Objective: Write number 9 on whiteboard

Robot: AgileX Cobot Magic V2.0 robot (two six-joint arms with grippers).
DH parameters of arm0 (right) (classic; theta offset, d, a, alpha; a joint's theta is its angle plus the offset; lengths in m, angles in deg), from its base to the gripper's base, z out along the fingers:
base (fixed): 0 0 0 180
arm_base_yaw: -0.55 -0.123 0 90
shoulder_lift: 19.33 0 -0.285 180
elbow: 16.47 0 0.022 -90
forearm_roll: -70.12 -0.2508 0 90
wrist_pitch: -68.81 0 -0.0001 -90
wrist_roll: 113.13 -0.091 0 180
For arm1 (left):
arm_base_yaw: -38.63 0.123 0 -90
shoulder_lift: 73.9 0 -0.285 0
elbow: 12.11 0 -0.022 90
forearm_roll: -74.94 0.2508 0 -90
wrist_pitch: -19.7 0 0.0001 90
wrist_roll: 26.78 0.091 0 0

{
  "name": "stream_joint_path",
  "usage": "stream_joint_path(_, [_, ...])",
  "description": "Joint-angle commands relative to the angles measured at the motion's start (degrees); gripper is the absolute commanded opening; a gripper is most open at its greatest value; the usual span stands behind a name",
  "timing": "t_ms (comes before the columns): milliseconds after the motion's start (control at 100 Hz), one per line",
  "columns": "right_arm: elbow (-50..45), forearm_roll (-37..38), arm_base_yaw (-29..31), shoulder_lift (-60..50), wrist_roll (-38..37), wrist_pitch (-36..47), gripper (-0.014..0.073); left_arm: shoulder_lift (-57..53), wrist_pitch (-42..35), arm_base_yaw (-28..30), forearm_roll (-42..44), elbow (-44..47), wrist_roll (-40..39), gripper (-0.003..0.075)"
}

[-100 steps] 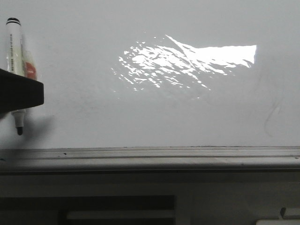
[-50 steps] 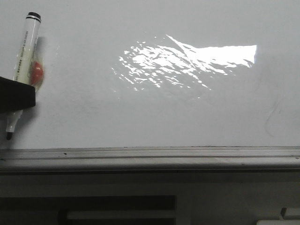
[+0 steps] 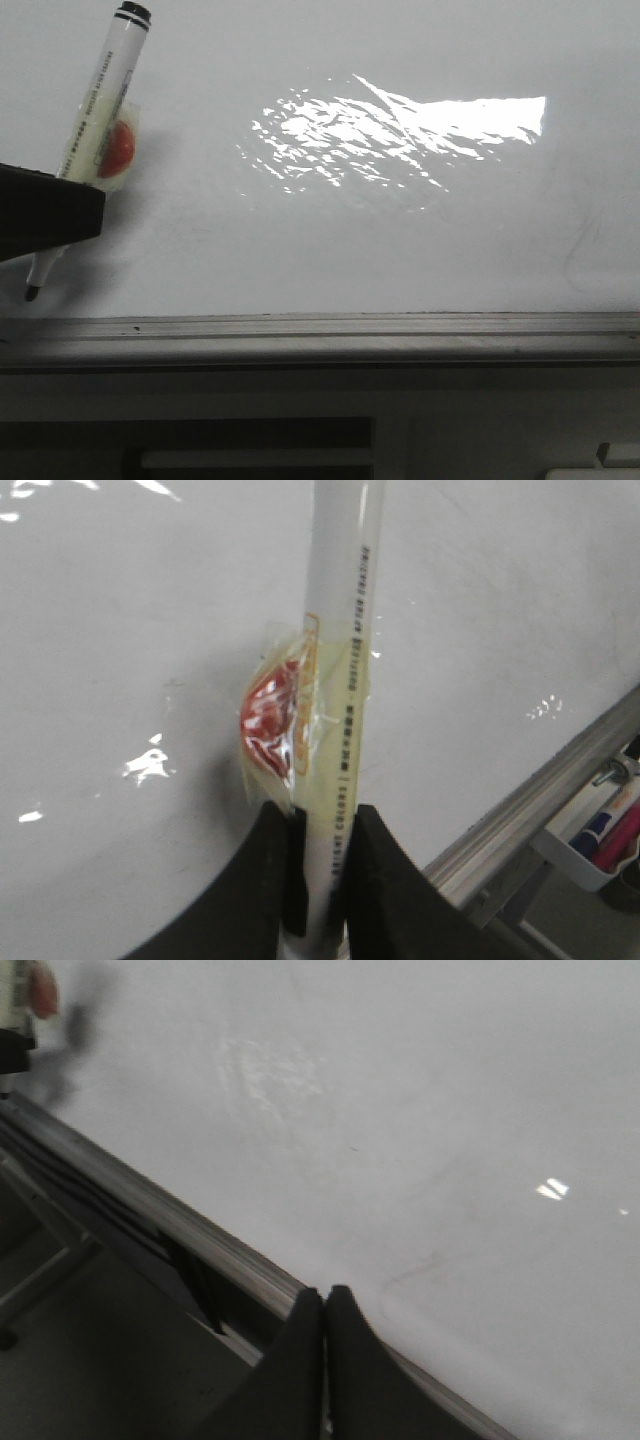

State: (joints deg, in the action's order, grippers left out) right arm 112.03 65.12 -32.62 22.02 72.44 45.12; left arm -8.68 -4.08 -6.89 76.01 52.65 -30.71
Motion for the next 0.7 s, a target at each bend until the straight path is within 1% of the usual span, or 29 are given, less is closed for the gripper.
stream_joint_path(0, [4.9,0.1,-3.6,4.9,0.9,3.2,-0.0046,-0.7,-4.4,-0.2,5.5,-1.5,-0.3,-0.002])
stream_joint_path(20, [5.7,0.1,-4.6,6.0,0.9,3.2,-0.0036,-0.7,-4.5,-0.2,6.7,-1.5,-0.3,-0.002])
stream_joint_path(60, [7.3,0.1,-6.8,7.7,0.9,3.2,0.0015,-0.7,-5.2,-0.2,8.4,-1.5,-0.3,-0.002])
stream_joint_path(90, [8.3,0.1,-8.2,9.3,0.9,3.2,0.0065,-0.7,-5.8,-0.2,10.0,-1.5,-0.3,-0.002])
stream_joint_path(110, [9.3,0.1,-9.6,10.2,0.9,3.2,0.0124,-0.7,-6.6,-0.2,10.9,-1.5,-0.3,-0.002])
stream_joint_path(130, [9.8,0.1,-10.3,10.8,0.9,3.4,0.0155,-0.7,-7.0,-0.2,11.6,-1.5,-0.3,-0.002])
stream_joint_path(150, [10.5,0.1,-11.3,12.0,0.9,3.6,0.0218,-0.7,-7.8,-0.2,13.0,-1.5,-0.2,-0.002])
stream_joint_path(160, [10.7,0.1,-11.7,12.3,0.9,3.5,0.0218,-0.7,-7.8,-0.2,13.3,-1.5,-0.2,-0.002])
stream_joint_path(180, [11.6,0.1,-12.9,13.1,0.9,4.0,0.0277,-0.7,-8.5,-0.2,14.5,-1.5,0.1,-0.002])
stream_joint_path(200, [12.3,0.1,-13.5,13.8,0.9,4.4,0.0315,-0.7,-8.9,-0.2,15.6,-1.5,0.4,-0.002])
stream_joint_path(260, [13.7,0.1,-15.5,15.7,0.9,5.0,0.0382,-0.7,-9.7,-0.2,19.1,-1.5,0.4,-0.002])
stream_joint_path(300, [15.1,0.1,-16.8,17.2,0.9,5.1,0.0393,-0.7,-10.1,-0.2,20.9,-1.5,0.4,-0.002])
stream_joint_path(410, [18.5,0.1,-19.2,20.6,0.9,5.1,0.0375,-0.6,-10.2,-0.2,24.1,-1.5,0.4,-0.002])
stream_joint_path(500, [21.0,-0.1,-19.9,23.5,0.9,5.1,0.0361,-0.4,-10.2,-0.2,27.6,-1.5,0.4,-0.002])
stream_joint_path(690, [24.6,-3.7,-20.0,28.9,0.9,4.8,0.0344,0.0,-10.1,-0.2,28.5,-1.5,0.4,-0.002])
